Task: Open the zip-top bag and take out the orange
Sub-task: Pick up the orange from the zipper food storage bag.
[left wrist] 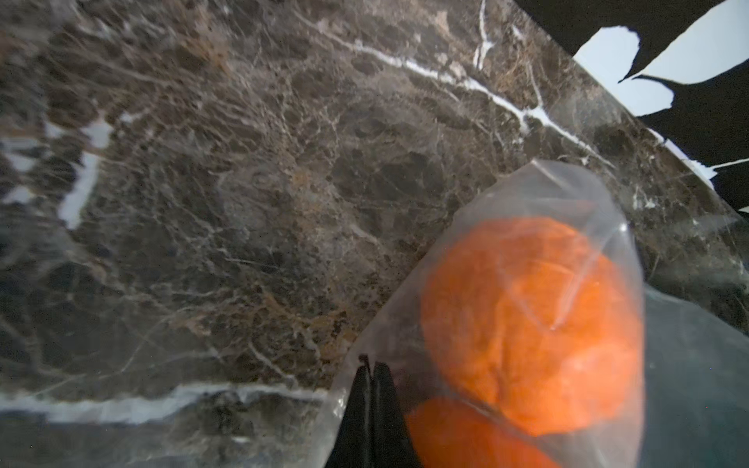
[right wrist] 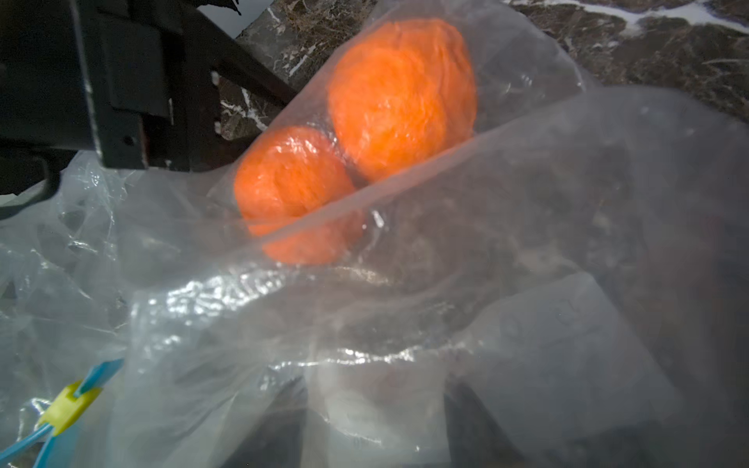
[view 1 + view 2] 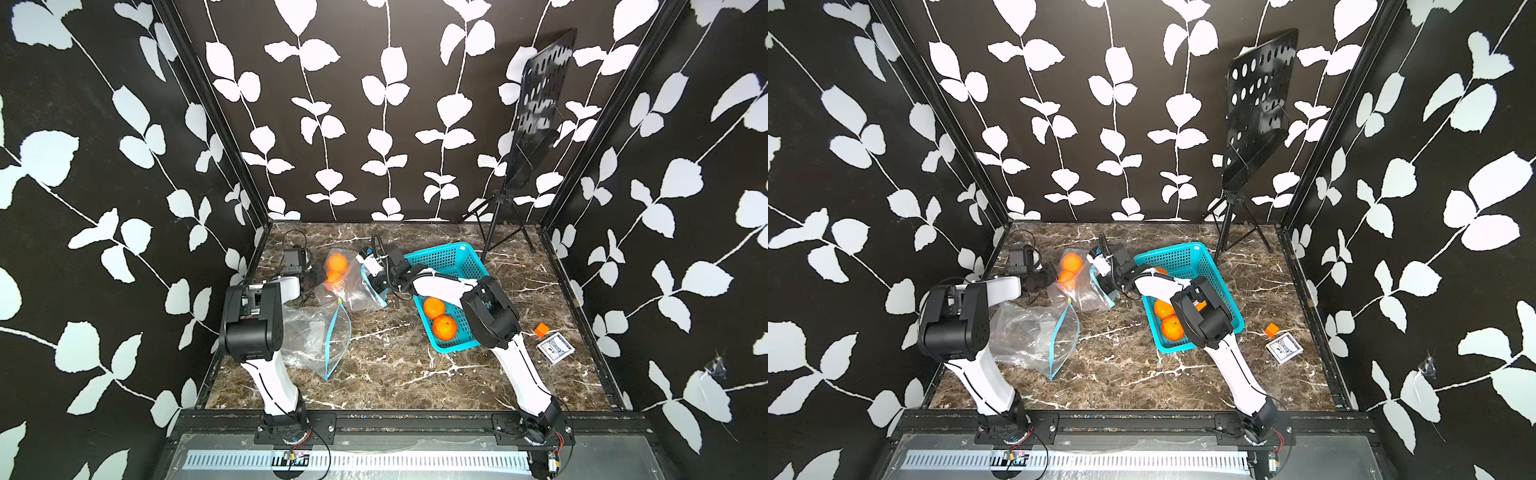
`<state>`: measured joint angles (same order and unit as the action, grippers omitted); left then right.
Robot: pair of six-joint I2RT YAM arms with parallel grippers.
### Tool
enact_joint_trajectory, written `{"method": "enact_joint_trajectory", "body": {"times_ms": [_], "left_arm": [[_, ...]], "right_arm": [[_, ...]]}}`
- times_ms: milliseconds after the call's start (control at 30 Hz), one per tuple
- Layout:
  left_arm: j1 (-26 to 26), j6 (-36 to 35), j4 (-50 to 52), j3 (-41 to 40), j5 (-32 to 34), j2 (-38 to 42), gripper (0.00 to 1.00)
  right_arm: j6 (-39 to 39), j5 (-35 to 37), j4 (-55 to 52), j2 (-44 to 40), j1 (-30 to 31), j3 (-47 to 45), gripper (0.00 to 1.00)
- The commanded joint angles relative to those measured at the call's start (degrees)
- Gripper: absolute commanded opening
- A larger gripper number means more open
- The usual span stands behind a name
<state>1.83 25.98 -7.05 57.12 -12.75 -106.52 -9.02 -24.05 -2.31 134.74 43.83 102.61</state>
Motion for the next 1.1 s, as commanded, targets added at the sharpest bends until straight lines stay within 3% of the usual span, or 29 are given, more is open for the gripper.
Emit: {"method": "enact_joint_trajectory", "body": {"times_ms": [0, 133, 367, 633, 967, 1067], "left_arm": [[0.2, 1.3, -2.7, -1.7, -5.9, -0.8, 0.00], [-0.1, 2.5, -7.0, -4.4, -8.2, -0.9, 0.00], [-3.9, 0.5, -4.7, -2.6, -7.5, -1.8, 0.00], [-5.8, -1.6, -2.8, -1.3, -7.3, -2.1, 0.00], [-6.9, -2.5, -5.8, -1.6, -11.9, -0.7, 0.00], [-6.9, -1.7, -7.0, -0.9, -15.4, -1.8, 0.00]], "right_arm": [[0.7, -0.4, 3.1, 1.1, 0.3, 0.1, 0.53], [0.1, -3.7, 5.3, 2.7, 0.3, 0.3, 0.53], [0.2, -9.0, 7.4, 4.3, 0.3, 2.3, 0.56], [-1.3, -11.2, 19.0, 0.9, 0.4, -4.6, 0.76], [0.3, -13.3, 7.7, 9.3, 0.8, 8.9, 0.81], [1.7, -14.3, 1.7, 12.2, 1.0, 14.7, 0.75]]}}
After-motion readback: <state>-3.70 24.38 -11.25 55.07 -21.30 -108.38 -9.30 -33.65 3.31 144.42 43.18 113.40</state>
